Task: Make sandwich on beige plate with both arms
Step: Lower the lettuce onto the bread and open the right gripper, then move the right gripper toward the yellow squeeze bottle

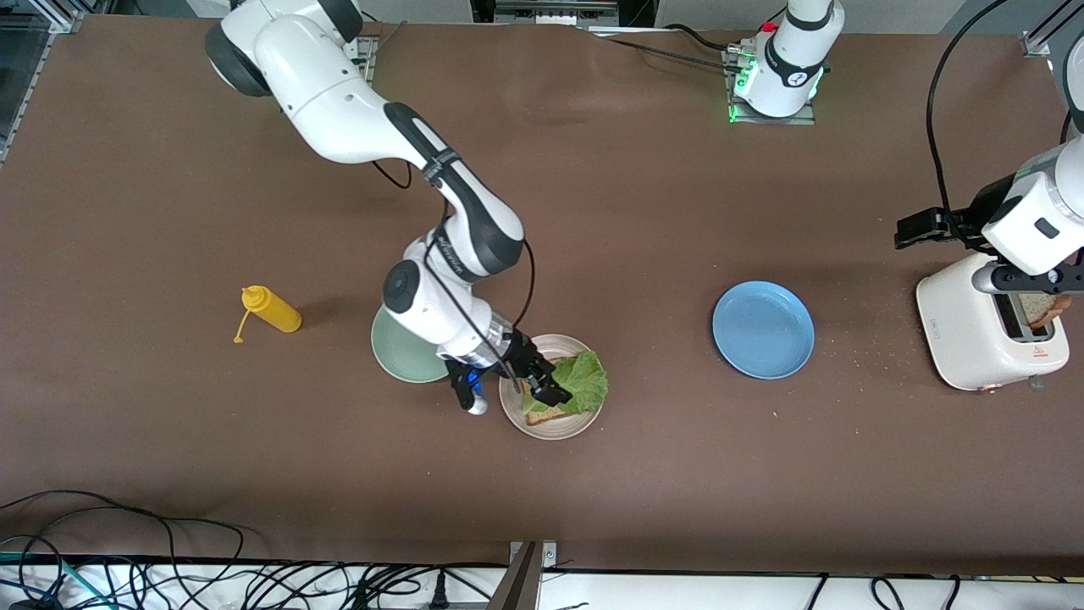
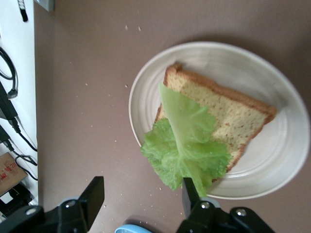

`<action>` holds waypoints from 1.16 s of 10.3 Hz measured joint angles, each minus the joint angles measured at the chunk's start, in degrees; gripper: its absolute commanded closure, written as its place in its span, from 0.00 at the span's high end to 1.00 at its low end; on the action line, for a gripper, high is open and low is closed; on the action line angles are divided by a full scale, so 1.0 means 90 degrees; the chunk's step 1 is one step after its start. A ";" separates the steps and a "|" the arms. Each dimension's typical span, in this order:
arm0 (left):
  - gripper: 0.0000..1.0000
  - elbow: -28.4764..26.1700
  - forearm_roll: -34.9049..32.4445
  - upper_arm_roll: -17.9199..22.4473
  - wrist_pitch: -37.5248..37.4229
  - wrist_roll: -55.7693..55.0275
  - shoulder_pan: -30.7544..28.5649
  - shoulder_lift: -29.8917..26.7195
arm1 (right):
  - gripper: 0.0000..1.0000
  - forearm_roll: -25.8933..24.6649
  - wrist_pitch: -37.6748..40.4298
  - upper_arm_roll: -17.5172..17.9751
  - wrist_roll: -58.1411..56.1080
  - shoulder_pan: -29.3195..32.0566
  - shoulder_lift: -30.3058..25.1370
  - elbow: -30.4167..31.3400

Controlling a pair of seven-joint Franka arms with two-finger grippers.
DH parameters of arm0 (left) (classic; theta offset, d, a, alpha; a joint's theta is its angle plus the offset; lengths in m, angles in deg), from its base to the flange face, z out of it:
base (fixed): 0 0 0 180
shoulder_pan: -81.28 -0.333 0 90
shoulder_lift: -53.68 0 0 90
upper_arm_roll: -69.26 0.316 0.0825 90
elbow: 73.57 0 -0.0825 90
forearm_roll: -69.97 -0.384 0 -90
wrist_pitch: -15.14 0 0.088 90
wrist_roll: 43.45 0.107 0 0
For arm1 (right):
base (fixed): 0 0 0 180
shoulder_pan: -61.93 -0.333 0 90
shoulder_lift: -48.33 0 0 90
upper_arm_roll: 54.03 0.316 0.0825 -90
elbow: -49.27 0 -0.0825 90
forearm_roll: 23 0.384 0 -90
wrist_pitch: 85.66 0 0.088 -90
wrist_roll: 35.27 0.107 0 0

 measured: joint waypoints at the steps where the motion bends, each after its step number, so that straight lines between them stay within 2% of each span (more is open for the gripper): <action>1: 1.00 0.0000 0.0000 0.0000 0.0000 0.0000 0.0000 0.0001 | 0.85 -0.0049 0.0617 -0.0123 -0.0024 0.0194 -0.0269 -0.0028; 4: 1.00 0.0000 0.0000 0.0000 0.0005 0.0000 0.0001 0.0006 | 0.86 -0.0630 0.2823 -0.0674 -0.0788 0.0440 -0.1044 -0.0035; 7: 1.00 0.0001 0.0000 0.0000 0.0011 0.0000 0.0002 0.0013 | 0.86 -0.0728 0.5049 -0.1621 -0.3182 0.0605 -0.1714 -0.0016; 9: 1.00 0.0001 0.0000 0.0000 0.0019 0.0000 0.0003 0.0017 | 0.86 -0.0732 0.5764 -0.2373 -0.4946 0.0700 -0.2151 0.0259; 12: 1.00 0.0001 0.0000 0.0000 0.0021 0.0000 0.0003 0.0021 | 0.85 -0.0743 0.5903 -0.3448 -0.7707 0.0721 -0.2650 0.1191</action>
